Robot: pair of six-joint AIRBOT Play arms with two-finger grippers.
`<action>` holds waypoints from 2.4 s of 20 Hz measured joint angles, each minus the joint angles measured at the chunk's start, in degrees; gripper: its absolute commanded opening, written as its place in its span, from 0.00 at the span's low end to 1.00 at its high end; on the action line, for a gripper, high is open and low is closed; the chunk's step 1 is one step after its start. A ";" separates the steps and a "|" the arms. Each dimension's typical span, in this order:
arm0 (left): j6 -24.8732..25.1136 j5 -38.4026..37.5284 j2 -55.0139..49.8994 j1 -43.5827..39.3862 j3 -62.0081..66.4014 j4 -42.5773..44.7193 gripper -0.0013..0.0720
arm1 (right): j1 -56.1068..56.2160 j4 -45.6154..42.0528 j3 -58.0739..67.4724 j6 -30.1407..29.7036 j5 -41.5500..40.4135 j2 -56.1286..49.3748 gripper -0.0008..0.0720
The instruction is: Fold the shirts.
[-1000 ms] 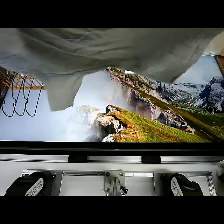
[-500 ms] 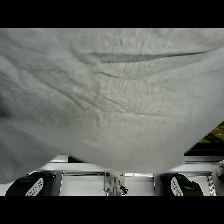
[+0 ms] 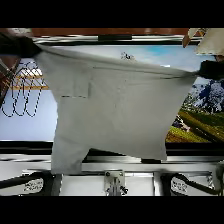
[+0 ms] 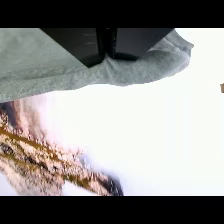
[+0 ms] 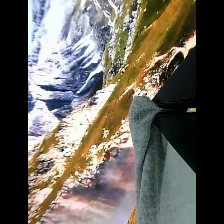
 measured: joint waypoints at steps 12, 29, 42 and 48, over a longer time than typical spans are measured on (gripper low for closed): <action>2.40 42.93 -28.02 -1.14 -0.72 -16.39 0.06 | 5.46 14.67 -1.05 0.24 44.26 -22.47 0.11; 14.95 22.60 -31.41 3.69 2.03 -12.66 0.06 | 14.12 3.98 -1.01 1.44 40.65 -26.18 0.11; 6.40 -5.60 -34.25 4.52 2.91 1.05 0.06 | 11.65 -0.72 -1.03 5.11 14.86 -28.44 0.11; 4.90 -7.87 -34.91 4.48 2.93 1.29 0.38 | 11.65 -2.38 -1.05 6.69 13.84 -28.76 0.30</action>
